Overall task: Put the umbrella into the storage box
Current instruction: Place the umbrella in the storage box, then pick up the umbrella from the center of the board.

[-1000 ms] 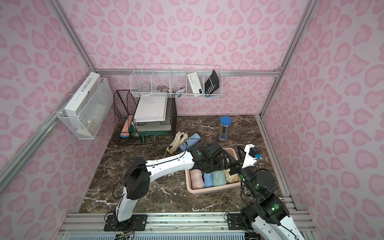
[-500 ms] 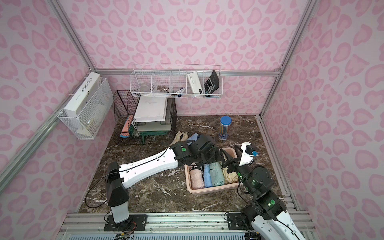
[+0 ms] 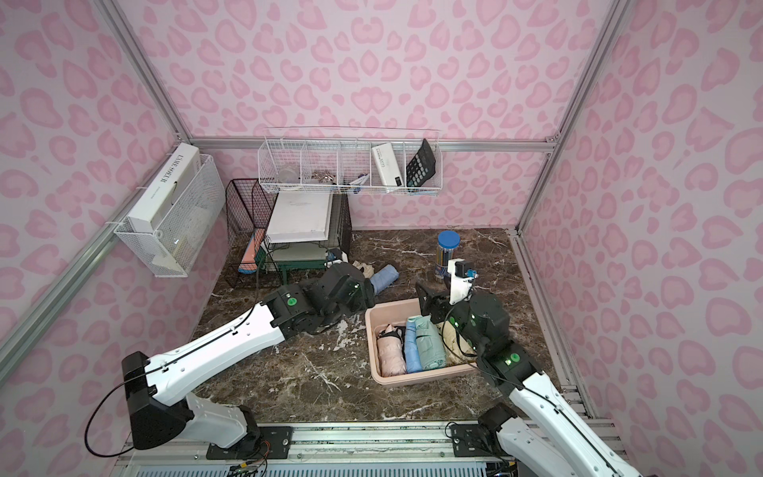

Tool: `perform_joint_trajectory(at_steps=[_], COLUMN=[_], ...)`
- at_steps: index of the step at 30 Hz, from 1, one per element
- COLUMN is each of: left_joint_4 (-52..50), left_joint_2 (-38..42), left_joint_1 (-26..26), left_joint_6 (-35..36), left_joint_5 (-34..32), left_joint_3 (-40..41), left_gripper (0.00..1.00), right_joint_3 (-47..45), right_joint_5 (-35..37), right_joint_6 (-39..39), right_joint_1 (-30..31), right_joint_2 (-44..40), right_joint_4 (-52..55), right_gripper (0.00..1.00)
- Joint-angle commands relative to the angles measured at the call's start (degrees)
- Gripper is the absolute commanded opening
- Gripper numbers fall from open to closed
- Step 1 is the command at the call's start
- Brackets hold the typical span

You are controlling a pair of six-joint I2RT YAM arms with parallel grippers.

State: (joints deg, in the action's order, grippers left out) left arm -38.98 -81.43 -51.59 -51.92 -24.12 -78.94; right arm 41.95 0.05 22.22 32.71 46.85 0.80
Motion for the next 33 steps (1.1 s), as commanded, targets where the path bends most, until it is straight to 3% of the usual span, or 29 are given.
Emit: perform_joint_trajectory(at_steps=[1, 10, 13, 19, 24, 28, 33], left_joint_4=[0.9, 0.6, 1.7, 2.4, 1.1, 0.7, 3.5], left_joint_2=[2.9, 6.1, 4.2, -5.1, -14.0, -18.0, -17.3], left_joint_1=[3.6, 14.5, 16.6, 16.9, 17.0, 17.0, 17.3], left_joint_6=[4.7, 5.3, 9.0, 26.6, 36.2, 38.6, 36.7], left_joint_5=[-0.7, 3.1, 4.9, 7.1, 10.6, 8.1, 5.7], left_joint_3=[3.1, 10.0, 10.0, 5.0, 0.1, -1.9, -0.5], left_gripper=[0.83, 0.83, 0.83, 0.85, 0.84, 0.84, 0.84], right_joint_3=[4.2, 20.6, 26.8, 37.3, 41.4, 44.0, 47.8], right_joint_5=[-4.1, -14.1, -16.3, -19.4, -24.7, -26.7, -29.6], right_joint_6=[-1.6, -3.7, -4.0, -1.4, 7.3, 11.0, 15.9], right_joint_1=[-0.5, -4.0, -4.1, -4.7, -7.0, -7.9, -7.4], right_joint_2=[5.9, 28.4, 35.8, 48.0, 56.0, 61.0, 67.1], right_joint_4=[0.7, 7.8, 10.2, 12.9, 11.9, 12.0, 11.1], right_gripper=[0.79, 0.78, 0.76, 0.73, 0.70, 0.70, 0.71])
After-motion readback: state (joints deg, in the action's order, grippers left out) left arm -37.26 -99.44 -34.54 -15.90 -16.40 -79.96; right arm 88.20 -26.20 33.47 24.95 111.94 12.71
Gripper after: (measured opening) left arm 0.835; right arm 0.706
